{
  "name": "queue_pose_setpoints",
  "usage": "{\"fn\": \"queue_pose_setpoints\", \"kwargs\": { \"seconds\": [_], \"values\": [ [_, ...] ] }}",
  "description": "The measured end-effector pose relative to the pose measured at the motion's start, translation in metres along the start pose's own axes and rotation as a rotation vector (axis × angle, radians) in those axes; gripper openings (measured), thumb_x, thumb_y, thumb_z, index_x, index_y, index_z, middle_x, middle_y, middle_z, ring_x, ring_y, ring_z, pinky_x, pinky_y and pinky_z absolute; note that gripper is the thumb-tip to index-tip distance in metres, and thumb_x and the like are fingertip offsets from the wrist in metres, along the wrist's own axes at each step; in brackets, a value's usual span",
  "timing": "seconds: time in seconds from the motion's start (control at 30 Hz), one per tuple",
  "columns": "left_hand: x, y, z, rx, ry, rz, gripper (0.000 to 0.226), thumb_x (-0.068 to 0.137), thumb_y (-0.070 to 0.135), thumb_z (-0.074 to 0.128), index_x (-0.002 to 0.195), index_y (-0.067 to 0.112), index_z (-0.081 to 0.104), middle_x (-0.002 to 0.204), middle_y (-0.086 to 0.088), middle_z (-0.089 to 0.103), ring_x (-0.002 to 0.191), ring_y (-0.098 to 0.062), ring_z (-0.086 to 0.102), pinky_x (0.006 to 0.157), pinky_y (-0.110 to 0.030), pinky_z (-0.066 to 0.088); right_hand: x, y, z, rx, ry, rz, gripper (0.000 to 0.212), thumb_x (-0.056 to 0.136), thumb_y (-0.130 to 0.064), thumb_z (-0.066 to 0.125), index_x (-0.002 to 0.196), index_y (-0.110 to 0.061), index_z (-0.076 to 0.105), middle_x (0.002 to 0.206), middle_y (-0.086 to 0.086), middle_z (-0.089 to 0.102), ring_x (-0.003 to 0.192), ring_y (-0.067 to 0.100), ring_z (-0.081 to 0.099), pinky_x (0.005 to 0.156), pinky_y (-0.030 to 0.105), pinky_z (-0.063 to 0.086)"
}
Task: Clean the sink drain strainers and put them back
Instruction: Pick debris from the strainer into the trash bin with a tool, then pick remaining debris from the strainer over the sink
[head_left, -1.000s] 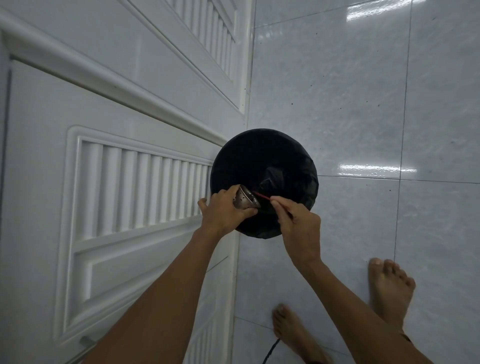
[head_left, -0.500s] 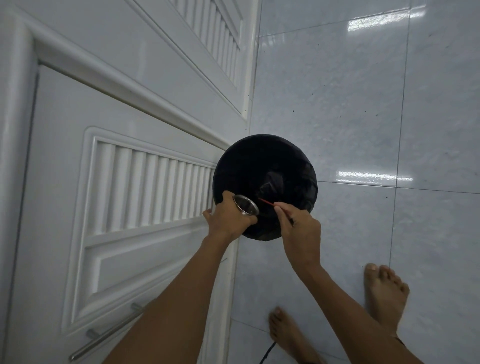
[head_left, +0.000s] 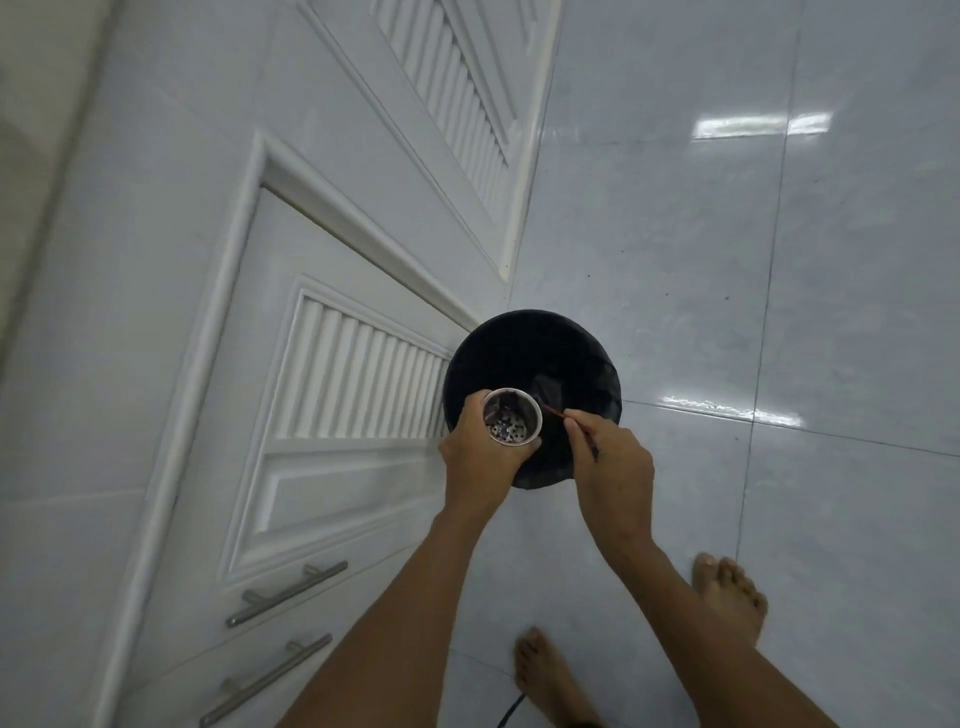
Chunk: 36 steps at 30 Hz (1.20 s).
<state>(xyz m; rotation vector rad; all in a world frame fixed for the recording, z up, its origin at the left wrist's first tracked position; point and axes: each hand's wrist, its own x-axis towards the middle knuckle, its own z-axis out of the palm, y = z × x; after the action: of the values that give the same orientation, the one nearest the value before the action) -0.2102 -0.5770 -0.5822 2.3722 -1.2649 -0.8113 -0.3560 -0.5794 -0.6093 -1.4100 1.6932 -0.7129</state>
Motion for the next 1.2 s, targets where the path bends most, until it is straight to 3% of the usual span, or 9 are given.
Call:
{"fn": "queue_pose_setpoints", "kwargs": {
  "seconds": [0.1,0.2,0.4,0.6,0.83,0.93,1.07,1.13,1.2],
  "values": [
    [-0.019,0.038,-0.029,-0.048,0.035,-0.005,0.079,0.068,0.042,0.092,0.133,0.028,0.050,0.126,0.012,0.063,0.117,-0.009,0.059,0.091,-0.011,0.043,-0.002,-0.036,-0.030,-0.007,0.020,-0.026,0.023,0.102,-0.029,0.055,0.117,-0.023,0.072,0.105,-0.005,0.074,0.090,0.002,0.059,0.083,0.006,0.039],
    [-0.044,0.081,-0.068,-0.073,0.077,-0.002,0.077,0.069,0.046,0.090,0.133,0.029,0.050,0.127,0.012,0.064,0.119,-0.009,0.058,0.090,-0.008,0.034,-0.007,-0.084,-0.065,-0.016,0.065,-0.057,0.021,0.102,-0.028,0.056,0.115,-0.023,0.072,0.105,-0.007,0.074,0.092,0.003,0.063,0.085,0.012,0.045],
    [-0.097,0.158,-0.174,-0.198,0.132,0.046,0.070,0.071,0.050,0.087,0.128,0.035,0.049,0.124,0.015,0.062,0.116,-0.010,0.060,0.099,-0.034,0.054,-0.026,-0.202,-0.127,0.050,0.165,-0.107,0.020,0.102,-0.028,0.055,0.113,-0.029,0.072,0.104,-0.013,0.072,0.091,0.003,0.062,0.087,0.027,0.054],
    [-0.136,0.199,-0.319,-0.300,0.279,0.117,0.071,0.067,0.037,0.092,0.124,0.032,0.050,0.120,0.013,0.063,0.112,-0.011,0.062,0.092,-0.033,0.056,-0.063,-0.339,-0.153,0.185,0.163,-0.252,0.020,0.102,-0.029,0.056,0.115,-0.026,0.071,0.105,-0.010,0.073,0.094,0.009,0.066,0.086,0.029,0.054],
    [-0.192,0.153,-0.478,-0.278,0.510,0.033,0.068,0.063,0.038,0.092,0.118,0.031,0.052,0.115,0.010,0.064,0.105,-0.014,0.063,0.087,-0.038,0.057,-0.136,-0.505,-0.120,0.225,0.011,-0.558,0.017,0.100,-0.024,0.060,0.112,-0.023,0.073,0.103,-0.007,0.074,0.091,0.010,0.067,0.083,0.032,0.056],
    [-0.224,0.113,-0.529,-0.292,0.602,-0.027,0.063,0.061,0.045,0.088,0.112,0.039,0.051,0.107,0.017,0.066,0.098,-0.007,0.066,0.081,-0.033,0.058,-0.178,-0.548,-0.092,0.163,-0.059,-0.746,0.017,0.099,-0.026,0.061,0.111,-0.030,0.073,0.098,-0.009,0.074,0.084,0.005,0.064,0.076,0.022,0.051],
    [-0.264,0.052,-0.566,-0.280,0.623,-0.112,0.052,0.075,0.034,0.083,0.116,0.037,0.051,0.114,0.012,0.067,0.104,-0.015,0.066,0.086,-0.038,0.055,-0.224,-0.585,-0.051,-0.042,-0.213,-0.929,0.023,0.101,-0.032,0.053,0.112,-0.030,0.073,0.101,-0.009,0.074,0.084,0.003,0.062,0.075,0.016,0.049],
    [-0.280,0.024,-0.575,-0.288,0.646,-0.161,0.054,0.076,0.031,0.082,0.120,0.035,0.051,0.118,0.010,0.065,0.108,-0.017,0.064,0.090,-0.039,0.053,-0.243,-0.601,-0.034,-0.100,-0.258,-1.010,0.020,0.100,-0.030,0.057,0.111,-0.030,0.073,0.100,-0.010,0.074,0.081,-0.005,0.056,0.069,0.002,0.036],
    [-0.292,0.002,-0.583,-0.338,0.682,-0.185,0.061,0.071,0.031,0.086,0.121,0.034,0.052,0.119,0.010,0.063,0.108,-0.017,0.063,0.092,-0.039,0.052,-0.257,-0.615,-0.018,-0.137,-0.317,-1.113,0.019,0.100,-0.027,0.058,0.110,-0.029,0.073,0.101,-0.012,0.074,0.082,-0.008,0.057,0.071,-0.001,0.037]
  ]
}}
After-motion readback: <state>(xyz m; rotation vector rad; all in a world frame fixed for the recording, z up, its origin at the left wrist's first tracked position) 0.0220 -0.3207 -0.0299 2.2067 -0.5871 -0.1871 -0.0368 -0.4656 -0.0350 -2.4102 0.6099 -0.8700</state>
